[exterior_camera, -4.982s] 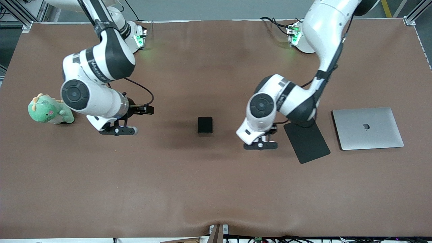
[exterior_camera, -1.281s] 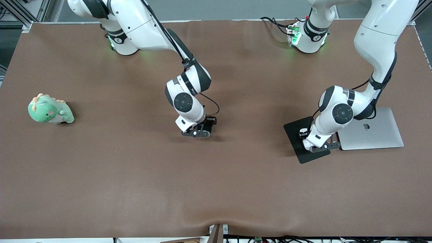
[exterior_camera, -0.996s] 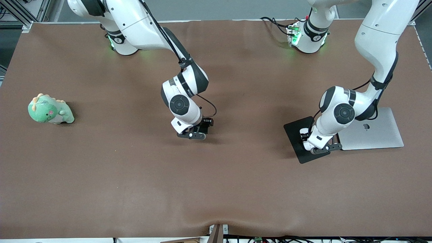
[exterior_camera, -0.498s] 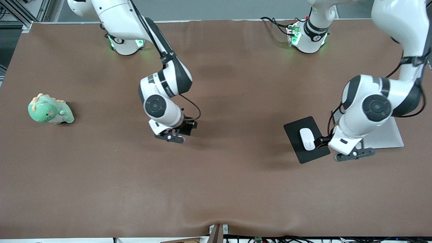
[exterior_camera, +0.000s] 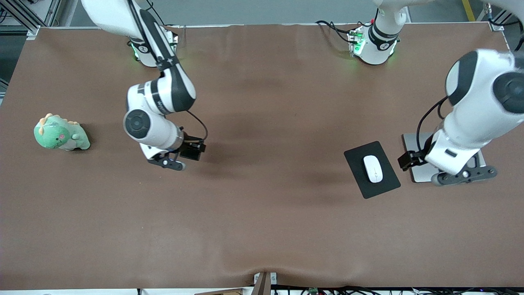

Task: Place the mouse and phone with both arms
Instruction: 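Open the left gripper and withdraw while the right gripper carries the phone, then lower the black phone beside the green plush toy and open the right gripper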

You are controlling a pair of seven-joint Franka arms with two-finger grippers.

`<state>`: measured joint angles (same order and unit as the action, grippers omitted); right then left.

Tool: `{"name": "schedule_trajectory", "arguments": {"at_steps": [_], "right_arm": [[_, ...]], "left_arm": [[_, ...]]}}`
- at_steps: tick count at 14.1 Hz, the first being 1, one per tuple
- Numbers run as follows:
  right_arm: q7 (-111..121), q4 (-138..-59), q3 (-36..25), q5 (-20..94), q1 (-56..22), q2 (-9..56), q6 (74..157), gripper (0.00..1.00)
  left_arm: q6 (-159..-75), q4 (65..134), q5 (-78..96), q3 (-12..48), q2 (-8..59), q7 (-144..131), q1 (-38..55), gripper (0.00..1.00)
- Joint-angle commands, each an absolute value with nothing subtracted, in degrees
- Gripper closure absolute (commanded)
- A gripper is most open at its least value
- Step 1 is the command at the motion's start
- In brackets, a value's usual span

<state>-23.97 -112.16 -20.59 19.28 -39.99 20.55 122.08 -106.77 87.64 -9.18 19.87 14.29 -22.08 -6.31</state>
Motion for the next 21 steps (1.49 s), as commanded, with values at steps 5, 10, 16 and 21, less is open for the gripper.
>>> {"name": "schedule_trajectory", "arguments": {"at_steps": [5, 10, 16, 21], "right_arm": [[-8.8, -124.3, -30.5, 18.8, -40.2, 12.8, 124.9, 1.0], [2.2, -129.0, -37.6, 17.2, -40.2, 12.0, 126.9, 1.0], [13.8, -136.3, -43.1, 17.1, -39.9, 12.7, 137.9, 1.0], [21.2, -136.6, -43.2, 17.1, -32.5, 14.0, 139.2, 1.0]], "left_arm": [[-99.1, 88.6, -6.3, 19.8, 2.8, -12.8, -6.9, 0.0], [-93.0, 89.4, -6.0, 5.8, -1.4, -4.1, 3.9, 0.0], [-88.8, 91.7, -3.3, 2.3, -5.5, -0.4, 1.5, 0.0], [-86.7, 91.6, -3.3, 1.8, -5.6, -0.4, -0.1, 0.0]]}}
